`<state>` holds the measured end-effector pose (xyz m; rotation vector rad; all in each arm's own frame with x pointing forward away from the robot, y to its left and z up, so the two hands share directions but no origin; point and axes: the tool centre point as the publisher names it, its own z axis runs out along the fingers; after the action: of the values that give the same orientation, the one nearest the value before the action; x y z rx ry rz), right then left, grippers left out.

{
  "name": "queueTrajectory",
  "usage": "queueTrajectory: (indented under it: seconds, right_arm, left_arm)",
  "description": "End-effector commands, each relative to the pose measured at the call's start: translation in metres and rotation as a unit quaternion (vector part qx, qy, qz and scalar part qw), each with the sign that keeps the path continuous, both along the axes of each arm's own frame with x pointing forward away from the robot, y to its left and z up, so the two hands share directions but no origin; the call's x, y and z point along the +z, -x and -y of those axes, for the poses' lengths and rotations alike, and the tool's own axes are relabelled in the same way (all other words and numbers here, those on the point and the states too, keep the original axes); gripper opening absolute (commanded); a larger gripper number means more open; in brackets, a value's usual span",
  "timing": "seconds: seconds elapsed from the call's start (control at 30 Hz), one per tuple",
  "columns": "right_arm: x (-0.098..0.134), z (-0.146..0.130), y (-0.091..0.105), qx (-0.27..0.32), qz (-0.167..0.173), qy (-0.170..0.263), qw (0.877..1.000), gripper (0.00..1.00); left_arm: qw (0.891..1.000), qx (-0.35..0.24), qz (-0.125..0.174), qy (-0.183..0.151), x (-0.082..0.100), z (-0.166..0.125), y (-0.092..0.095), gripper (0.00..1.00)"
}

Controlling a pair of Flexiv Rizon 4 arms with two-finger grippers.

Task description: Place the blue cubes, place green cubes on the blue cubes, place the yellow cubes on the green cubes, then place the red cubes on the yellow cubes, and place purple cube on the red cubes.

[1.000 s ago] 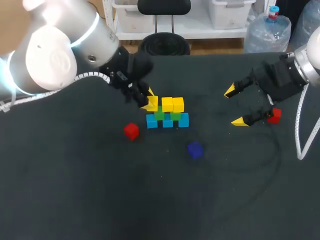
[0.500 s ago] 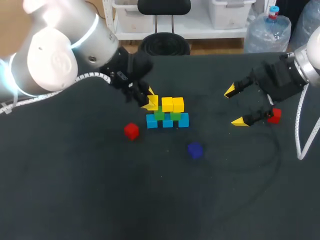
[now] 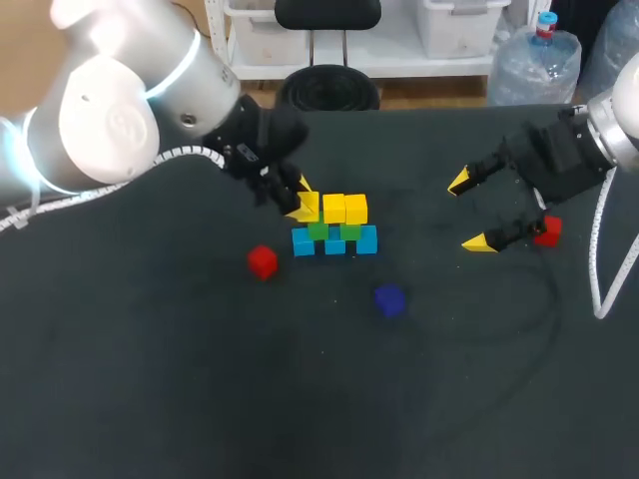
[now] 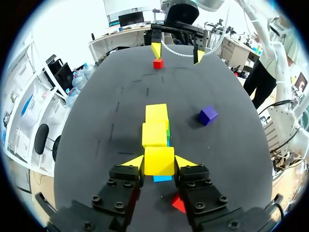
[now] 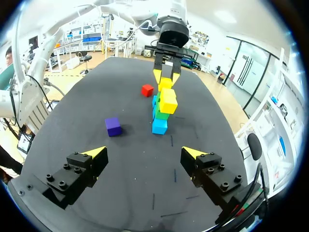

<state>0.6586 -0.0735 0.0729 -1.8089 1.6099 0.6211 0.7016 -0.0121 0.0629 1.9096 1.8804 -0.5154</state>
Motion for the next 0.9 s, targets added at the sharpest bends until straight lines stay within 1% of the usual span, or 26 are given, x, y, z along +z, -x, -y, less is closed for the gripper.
queueTrajectory:
  seconds: [0.03, 0.9]
  right_arm:
    - [-0.0006, -0.0001, -0.0006, 0.001, 0.000, -0.001, 1.000, 1.00]
    - [-0.0006, -0.0001, -0.0006, 0.001, 0.000, -0.001, 1.000, 1.00]
  left_arm:
    - [1.000, 0.000, -0.002, -0.001, -0.0015, 0.0019, -0.0024, 0.00]
    - [1.000, 0.001, -0.004, -0.002, -0.0042, 0.0027, -0.0073, 0.00]
